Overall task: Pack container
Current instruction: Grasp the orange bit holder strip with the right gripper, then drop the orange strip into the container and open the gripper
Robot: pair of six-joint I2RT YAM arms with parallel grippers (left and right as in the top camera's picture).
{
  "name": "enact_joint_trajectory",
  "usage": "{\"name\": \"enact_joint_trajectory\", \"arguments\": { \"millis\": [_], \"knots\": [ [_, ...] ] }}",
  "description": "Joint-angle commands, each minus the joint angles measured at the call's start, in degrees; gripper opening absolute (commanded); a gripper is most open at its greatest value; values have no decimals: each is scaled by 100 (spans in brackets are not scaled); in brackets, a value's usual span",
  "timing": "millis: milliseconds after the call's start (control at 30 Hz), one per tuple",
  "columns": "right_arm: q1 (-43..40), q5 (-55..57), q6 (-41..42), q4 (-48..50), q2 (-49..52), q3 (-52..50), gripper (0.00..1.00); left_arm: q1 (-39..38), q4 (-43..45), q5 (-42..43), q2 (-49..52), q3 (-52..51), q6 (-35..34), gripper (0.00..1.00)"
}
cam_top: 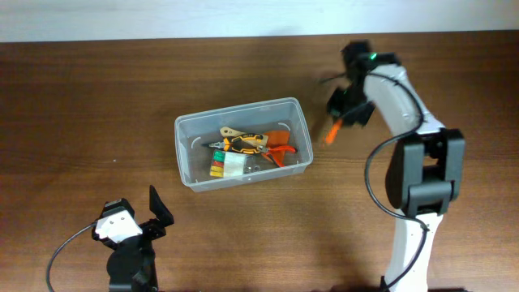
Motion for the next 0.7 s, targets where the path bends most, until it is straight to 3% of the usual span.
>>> {"name": "enact_joint_trajectory", "arguments": {
  "millis": [0, 133, 267, 433, 667],
  "knots": [
    [26, -658, -1351, -210, -610, 1300, 4, -22, -4, -22, -13, -22, 50, 99],
    [468, -1191, -3158, -627, -656, 2321, 4, -22, -4, -20, -13, -22, 50, 99],
    [1097, -1193, -4896, -868, -643, 2424, 4, -22, -4, -22, -13, -20, 50, 99],
    [1856, -1038, -6944, -1102, -579, 1952, 4, -22, -4, -22, -13, -22, 50, 99],
    [2367, -59, -9823, -479, -577, 629, 4, -22, -4, -22, -13, -22, 50, 99]
  ]
}}
